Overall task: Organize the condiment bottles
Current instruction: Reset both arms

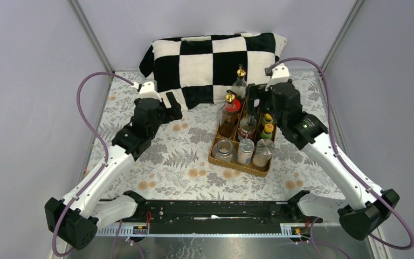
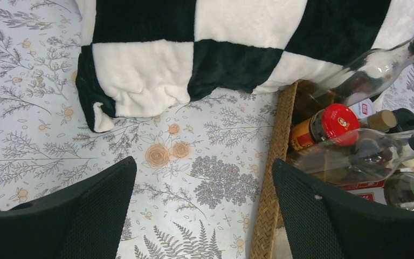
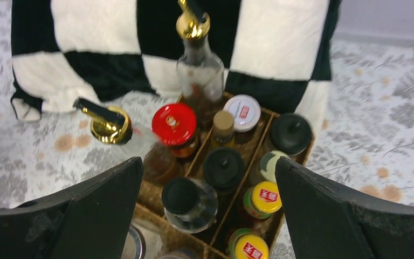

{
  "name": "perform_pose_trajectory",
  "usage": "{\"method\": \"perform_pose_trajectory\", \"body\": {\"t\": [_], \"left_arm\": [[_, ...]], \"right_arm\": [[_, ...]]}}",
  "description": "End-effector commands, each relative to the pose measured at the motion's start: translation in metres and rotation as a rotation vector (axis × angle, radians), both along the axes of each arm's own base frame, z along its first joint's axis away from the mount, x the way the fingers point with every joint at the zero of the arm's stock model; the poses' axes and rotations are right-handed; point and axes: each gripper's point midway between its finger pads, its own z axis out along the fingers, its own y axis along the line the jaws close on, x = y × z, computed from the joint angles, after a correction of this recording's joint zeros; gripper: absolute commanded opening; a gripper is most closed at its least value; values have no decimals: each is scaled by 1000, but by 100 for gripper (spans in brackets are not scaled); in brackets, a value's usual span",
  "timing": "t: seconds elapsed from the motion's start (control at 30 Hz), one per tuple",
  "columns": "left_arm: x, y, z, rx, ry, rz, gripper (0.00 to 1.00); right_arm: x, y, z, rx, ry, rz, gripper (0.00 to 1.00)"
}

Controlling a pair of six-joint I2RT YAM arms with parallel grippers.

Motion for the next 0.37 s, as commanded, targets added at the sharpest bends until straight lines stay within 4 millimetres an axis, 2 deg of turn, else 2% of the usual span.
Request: {"method": "perform_pose_trajectory", "body": {"t": [0.0,0.1,0.17,0.33], "left_arm": [[3,-4,17,-14,-60,-41,99],[3,-3,18,-7,-57,-38,99],[3,-3,18,-2,-58,-38,99],[4,-1,16,11,-51,-33,99]], "right_arm": [[-11,15,-5,76,39,99,100],[-22,2,-20,57,57,64,100],[-27,-4,-23,56,45,56,100],[-28,-6,-18,64,40,47,100]]}}
